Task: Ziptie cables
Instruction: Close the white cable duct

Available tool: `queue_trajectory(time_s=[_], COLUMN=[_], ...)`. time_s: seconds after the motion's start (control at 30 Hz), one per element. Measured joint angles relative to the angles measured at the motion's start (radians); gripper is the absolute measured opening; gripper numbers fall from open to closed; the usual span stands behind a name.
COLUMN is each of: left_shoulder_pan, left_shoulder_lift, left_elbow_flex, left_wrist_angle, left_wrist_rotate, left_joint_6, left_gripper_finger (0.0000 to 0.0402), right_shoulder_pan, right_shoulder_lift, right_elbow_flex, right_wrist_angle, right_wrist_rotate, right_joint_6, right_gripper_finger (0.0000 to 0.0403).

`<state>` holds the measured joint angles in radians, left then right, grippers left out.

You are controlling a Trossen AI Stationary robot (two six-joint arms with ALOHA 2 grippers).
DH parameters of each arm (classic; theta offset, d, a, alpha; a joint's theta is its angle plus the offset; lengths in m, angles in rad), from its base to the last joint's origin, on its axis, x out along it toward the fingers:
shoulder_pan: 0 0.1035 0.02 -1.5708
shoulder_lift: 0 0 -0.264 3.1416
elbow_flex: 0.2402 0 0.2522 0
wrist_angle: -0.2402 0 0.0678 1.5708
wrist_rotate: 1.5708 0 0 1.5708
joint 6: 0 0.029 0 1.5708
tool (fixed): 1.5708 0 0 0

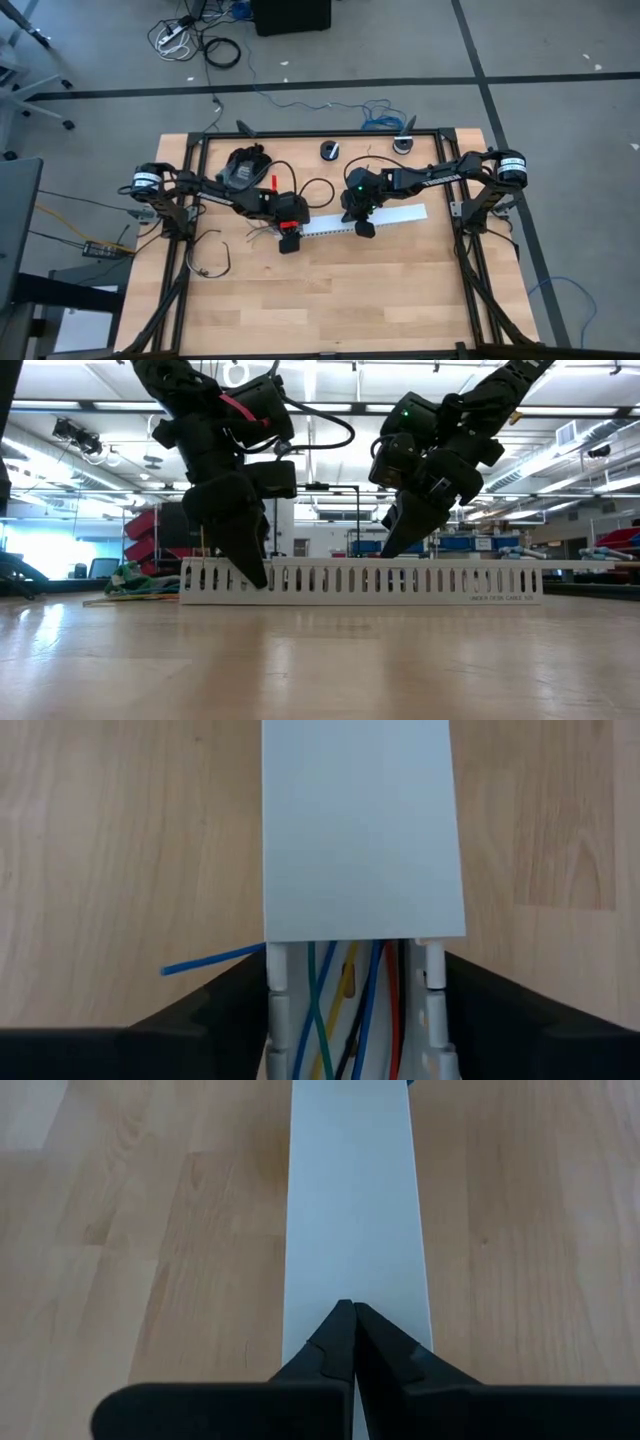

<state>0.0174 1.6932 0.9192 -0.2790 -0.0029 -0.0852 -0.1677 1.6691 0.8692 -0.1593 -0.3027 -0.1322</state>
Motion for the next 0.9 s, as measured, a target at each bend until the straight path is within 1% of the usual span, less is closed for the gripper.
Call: queue_trajectory(time_s=[0.17, 0.73, 0.9], left_shoulder_pan=[0.0, 0.0, 0.0], left_shoulder_lift=[-0.001, -0.001, -0.001], left_elbow_flex=[0.0, -0.001, -0.001], left_wrist_angle=[-0.001, 0.008, 0.007], left_wrist_rotate=[-0.002, -0.002, 0.0], left_joint_6=[0.002, 0.002, 0.003], left_gripper_finger=[0.0226, 0.023, 0.023], right_shoulder_pan=[0.0, -0.001, -0.001], right_shoulder_lift=[0.0, 0.003, 0.072], right_elbow_flex=[-0.001, -0.002, 0.038], right_wrist_angle=[0.005, 0.067, 0.066], right_wrist_rotate=[-0.001, -0.028, -0.063], right_joint_6=[0.0, -0.001, -0.002], right_gripper_finger=[0.0, 0.0, 0.0])
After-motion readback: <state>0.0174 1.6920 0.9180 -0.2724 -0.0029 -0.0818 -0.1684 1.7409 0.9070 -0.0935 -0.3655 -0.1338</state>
